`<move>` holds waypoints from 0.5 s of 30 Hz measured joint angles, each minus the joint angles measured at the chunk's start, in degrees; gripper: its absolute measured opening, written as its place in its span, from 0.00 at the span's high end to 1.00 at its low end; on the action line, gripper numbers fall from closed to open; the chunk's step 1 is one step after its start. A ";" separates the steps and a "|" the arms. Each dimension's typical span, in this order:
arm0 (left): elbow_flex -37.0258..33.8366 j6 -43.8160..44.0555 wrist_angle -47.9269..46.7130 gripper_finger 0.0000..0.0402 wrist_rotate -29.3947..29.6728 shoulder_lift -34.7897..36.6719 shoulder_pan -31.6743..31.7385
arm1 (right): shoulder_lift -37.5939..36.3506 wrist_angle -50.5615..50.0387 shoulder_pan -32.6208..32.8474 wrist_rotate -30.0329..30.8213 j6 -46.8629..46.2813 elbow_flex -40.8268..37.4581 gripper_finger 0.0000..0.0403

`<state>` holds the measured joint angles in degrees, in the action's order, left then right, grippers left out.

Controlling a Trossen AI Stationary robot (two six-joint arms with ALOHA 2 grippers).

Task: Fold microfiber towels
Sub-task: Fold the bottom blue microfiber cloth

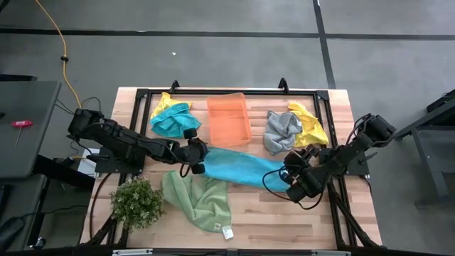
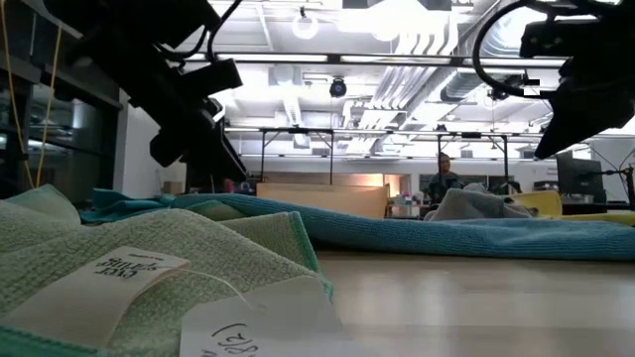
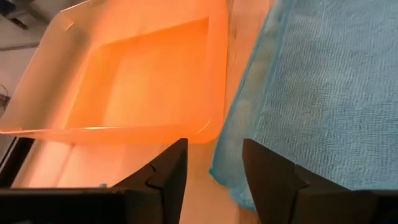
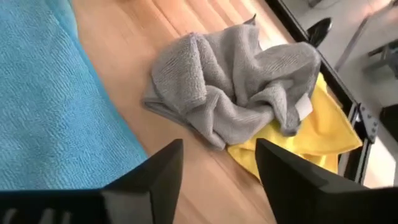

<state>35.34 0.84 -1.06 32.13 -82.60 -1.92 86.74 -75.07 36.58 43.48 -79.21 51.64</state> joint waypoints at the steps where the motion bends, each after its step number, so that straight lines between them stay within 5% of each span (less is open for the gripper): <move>1: 0.02 0.00 0.14 0.63 -0.55 0.09 -0.14 | 0.00 0.08 0.38 -0.02 0.73 0.00 0.49; 10: 0.02 -1.03 -0.09 0.63 -4.83 0.10 -1.55 | 0.00 -2.31 7.23 -1.34 -1.04 0.00 0.48; 15: 0.04 3.88 -0.60 0.64 -13.74 -0.81 2.33 | 0.00 -2.91 11.44 -1.73 -7.24 -0.01 0.48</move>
<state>35.38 4.72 -1.66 18.39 -83.41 0.41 86.74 -77.97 48.02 41.76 -86.45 51.63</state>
